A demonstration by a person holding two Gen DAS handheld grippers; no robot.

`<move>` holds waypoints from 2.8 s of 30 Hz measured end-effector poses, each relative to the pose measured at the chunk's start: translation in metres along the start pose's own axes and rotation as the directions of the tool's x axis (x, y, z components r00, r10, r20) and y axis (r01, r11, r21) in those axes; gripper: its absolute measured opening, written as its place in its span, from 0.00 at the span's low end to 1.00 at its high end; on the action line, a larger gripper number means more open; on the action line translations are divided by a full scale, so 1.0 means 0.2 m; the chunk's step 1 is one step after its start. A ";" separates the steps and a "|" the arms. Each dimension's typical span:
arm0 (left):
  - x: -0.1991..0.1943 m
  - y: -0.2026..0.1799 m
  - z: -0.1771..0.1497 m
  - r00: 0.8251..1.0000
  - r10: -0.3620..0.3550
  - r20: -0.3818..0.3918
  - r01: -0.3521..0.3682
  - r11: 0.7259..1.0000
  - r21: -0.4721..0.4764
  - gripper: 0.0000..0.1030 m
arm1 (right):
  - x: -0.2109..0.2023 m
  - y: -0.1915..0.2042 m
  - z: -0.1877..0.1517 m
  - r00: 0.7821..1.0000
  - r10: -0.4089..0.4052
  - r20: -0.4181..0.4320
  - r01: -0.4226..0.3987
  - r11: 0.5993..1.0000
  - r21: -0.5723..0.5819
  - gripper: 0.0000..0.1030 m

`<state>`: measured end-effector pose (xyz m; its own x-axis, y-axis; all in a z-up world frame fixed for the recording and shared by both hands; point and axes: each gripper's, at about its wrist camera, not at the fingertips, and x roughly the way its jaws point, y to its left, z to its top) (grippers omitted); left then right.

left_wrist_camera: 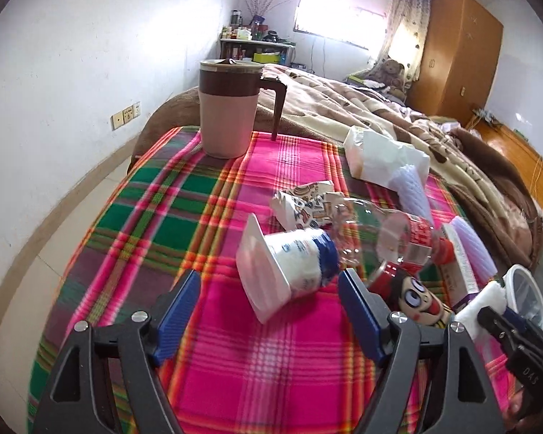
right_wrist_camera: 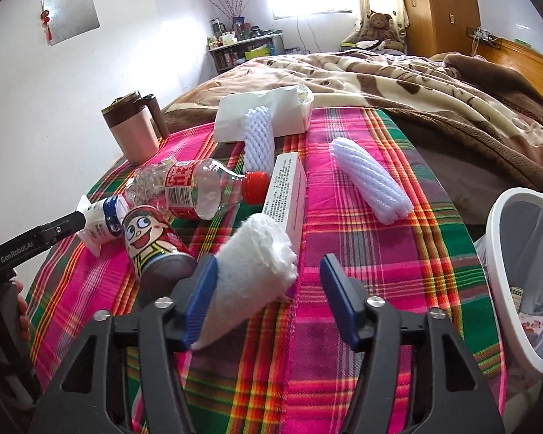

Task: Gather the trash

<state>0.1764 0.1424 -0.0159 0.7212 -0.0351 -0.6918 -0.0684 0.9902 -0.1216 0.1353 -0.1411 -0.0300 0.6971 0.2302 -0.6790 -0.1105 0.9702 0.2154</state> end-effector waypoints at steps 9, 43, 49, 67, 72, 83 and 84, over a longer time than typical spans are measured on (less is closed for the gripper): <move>0.13 0.04 0.08 1.000 -0.020 -0.025 0.020 1.000 0.010 0.81 | 0.02 0.05 0.02 1.000 0.006 0.005 -0.006 1.000 -0.027 0.28; 0.32 -0.05 0.08 0.991 -0.065 -0.119 0.077 0.992 0.099 0.81 | 0.00 -0.06 0.01 1.000 0.012 0.012 -0.013 0.999 0.046 0.24; 0.31 -0.05 0.07 0.990 -0.082 -0.119 0.092 0.993 0.076 0.76 | -0.01 -0.07 0.01 1.000 0.020 0.012 -0.021 0.998 0.051 0.24; 0.01 -0.17 -0.01 0.992 -0.117 -0.036 0.119 0.990 0.069 0.75 | -0.14 -0.14 -0.02 0.997 0.043 0.058 -0.048 0.996 0.075 0.18; -0.09 -0.26 -0.05 0.990 -0.142 -0.012 0.142 0.986 0.092 0.75 | -0.20 -0.19 -0.02 0.996 0.041 0.081 -0.048 0.995 0.086 0.18; -0.24 -0.51 -0.11 0.978 -0.210 0.005 0.207 0.966 0.153 0.76 | -0.34 -0.32 -0.03 0.991 0.020 0.134 -0.037 0.992 0.120 0.18; -0.25 -0.54 -0.11 0.977 -0.215 0.006 0.211 0.964 0.159 0.76 | -0.34 -0.33 -0.03 0.990 0.018 0.137 -0.035 0.992 0.123 0.18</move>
<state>0.1322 0.0340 0.0154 0.7233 -0.2462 -0.6452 0.1962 0.9690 -0.1499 0.0901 -0.2206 -0.0019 0.7856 0.2347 -0.5725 -0.0468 0.9451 0.3233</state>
